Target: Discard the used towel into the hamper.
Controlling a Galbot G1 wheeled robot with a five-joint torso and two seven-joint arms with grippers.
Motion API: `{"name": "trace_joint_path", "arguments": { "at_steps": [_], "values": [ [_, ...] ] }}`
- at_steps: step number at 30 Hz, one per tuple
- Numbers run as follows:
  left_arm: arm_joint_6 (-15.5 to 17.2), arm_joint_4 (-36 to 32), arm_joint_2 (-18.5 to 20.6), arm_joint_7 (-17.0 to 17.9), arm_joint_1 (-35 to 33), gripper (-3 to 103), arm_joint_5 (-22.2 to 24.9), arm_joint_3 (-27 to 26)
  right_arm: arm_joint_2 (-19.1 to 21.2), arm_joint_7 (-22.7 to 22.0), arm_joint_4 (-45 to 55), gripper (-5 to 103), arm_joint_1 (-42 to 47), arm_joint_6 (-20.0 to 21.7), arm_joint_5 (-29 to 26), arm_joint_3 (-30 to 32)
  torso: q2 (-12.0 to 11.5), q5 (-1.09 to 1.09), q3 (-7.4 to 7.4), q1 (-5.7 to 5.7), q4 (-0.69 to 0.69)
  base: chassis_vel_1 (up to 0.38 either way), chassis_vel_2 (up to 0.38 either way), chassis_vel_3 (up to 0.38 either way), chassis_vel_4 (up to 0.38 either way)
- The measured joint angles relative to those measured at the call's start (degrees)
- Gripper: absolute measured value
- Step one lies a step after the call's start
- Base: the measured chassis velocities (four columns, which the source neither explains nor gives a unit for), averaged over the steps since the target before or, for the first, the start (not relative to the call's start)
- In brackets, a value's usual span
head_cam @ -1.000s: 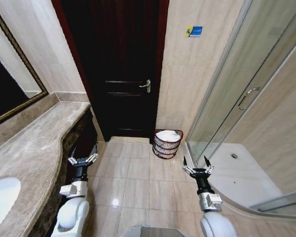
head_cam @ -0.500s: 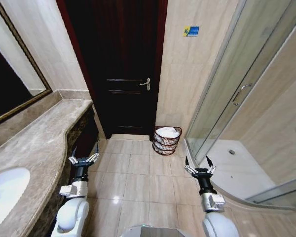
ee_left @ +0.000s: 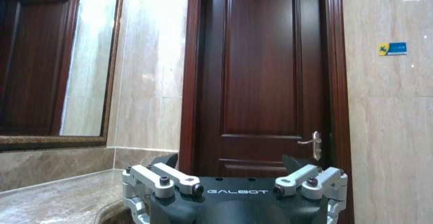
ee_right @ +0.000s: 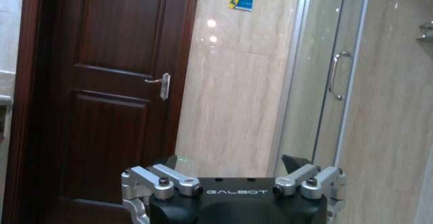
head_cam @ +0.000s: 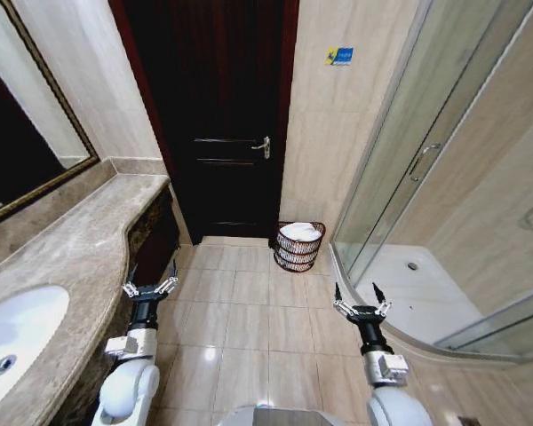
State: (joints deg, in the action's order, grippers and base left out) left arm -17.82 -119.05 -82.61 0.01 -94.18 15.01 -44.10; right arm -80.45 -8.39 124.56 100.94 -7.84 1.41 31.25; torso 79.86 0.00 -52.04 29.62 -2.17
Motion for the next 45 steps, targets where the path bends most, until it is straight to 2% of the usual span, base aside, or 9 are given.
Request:
{"name": "trace_joint_path", "arguments": {
  "at_steps": [12,18,23,45],
  "values": [
    [-0.6,-1.29,-0.89,0.0,-0.85,100,-0.92,0.5,-0.53,1.97,0.53,100,1.02,-0.34,-2.15,1.93,0.01,0.0,0.01,-0.03,0.01,0.092,-0.089,-0.094,0.093],
    [-0.55,-1.57,-0.96,0.09,-0.85,100,-1.04,0.75,-1.22,0.98,0.31,100,-0.31,1.05,-2.14,2.7,0.0,-0.01,0.0,-0.02,0.0,0.012,-0.023,-0.014,0.012],
    [0.95,-2.03,-0.95,0.09,-0.46,100,-1.1,1.07,-1.37,-0.28,0.34,100,-2.2,2.76,-3.56,2.65,0.0,-0.01,-0.01,0.02,0.0,0.0,0.0,0.0,0.0],
    [1.6,-2.18,-1.15,1.12,0.23,100,-2.18,1.28,-1.17,-0.96,-0.64,100,-4.14,2.7,-3.1,2.85,0.0,0.0,0.0,0.0,0.0,0.0,0.0,0.0,0.0]
  ]
}}
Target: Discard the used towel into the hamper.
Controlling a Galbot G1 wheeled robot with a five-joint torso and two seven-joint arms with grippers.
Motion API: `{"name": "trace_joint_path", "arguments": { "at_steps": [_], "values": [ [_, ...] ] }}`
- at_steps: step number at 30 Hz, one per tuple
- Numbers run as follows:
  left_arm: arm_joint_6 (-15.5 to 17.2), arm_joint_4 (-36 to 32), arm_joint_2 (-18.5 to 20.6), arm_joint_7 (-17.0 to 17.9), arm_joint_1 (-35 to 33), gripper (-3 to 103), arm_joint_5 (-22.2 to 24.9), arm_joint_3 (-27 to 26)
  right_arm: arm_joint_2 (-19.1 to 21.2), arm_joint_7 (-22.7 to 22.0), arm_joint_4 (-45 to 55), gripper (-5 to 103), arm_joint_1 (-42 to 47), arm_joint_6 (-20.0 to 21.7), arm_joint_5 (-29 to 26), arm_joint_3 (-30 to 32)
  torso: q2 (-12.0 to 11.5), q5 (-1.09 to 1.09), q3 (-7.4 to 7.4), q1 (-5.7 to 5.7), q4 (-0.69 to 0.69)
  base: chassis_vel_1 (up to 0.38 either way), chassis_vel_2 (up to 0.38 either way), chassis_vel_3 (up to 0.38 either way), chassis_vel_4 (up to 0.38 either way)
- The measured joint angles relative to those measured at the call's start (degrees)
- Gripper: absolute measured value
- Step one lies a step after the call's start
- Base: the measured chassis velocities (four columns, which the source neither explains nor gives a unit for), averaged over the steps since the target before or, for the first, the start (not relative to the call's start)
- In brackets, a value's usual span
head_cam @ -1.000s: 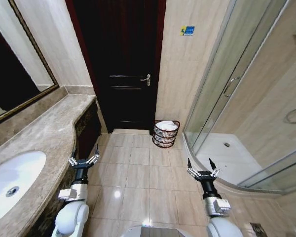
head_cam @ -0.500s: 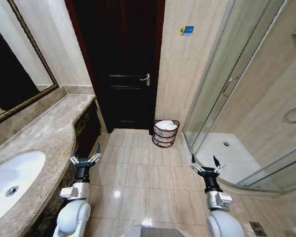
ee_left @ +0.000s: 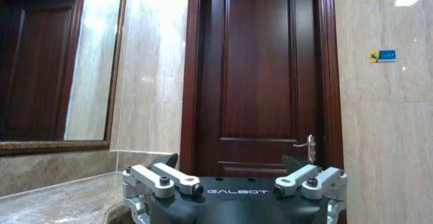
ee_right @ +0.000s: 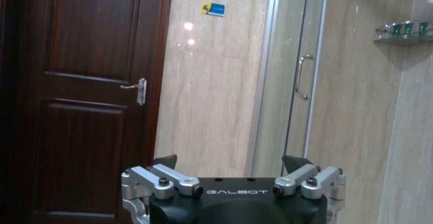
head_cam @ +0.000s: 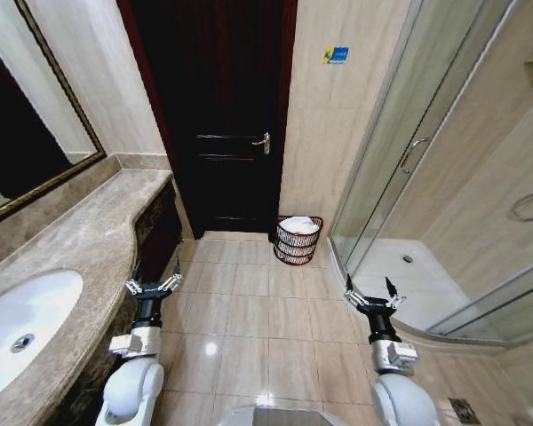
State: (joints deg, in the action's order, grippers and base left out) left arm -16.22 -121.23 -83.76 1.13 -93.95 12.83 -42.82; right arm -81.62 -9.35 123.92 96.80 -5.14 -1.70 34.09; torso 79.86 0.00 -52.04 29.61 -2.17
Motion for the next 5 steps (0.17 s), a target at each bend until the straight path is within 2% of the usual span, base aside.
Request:
{"name": "trace_joint_path", "arguments": {
  "at_steps": [5],
  "values": [
    [0.01,0.0,0.0,0.0,-0.01,100,0.0,-0.01,0.0,-0.01,-0.01,100,0.01,-0.01,0.02,-0.01,0.0,0.0,0.0,0.0,0.0,0.0,0.0,0.0,0.0]
  ]
}}
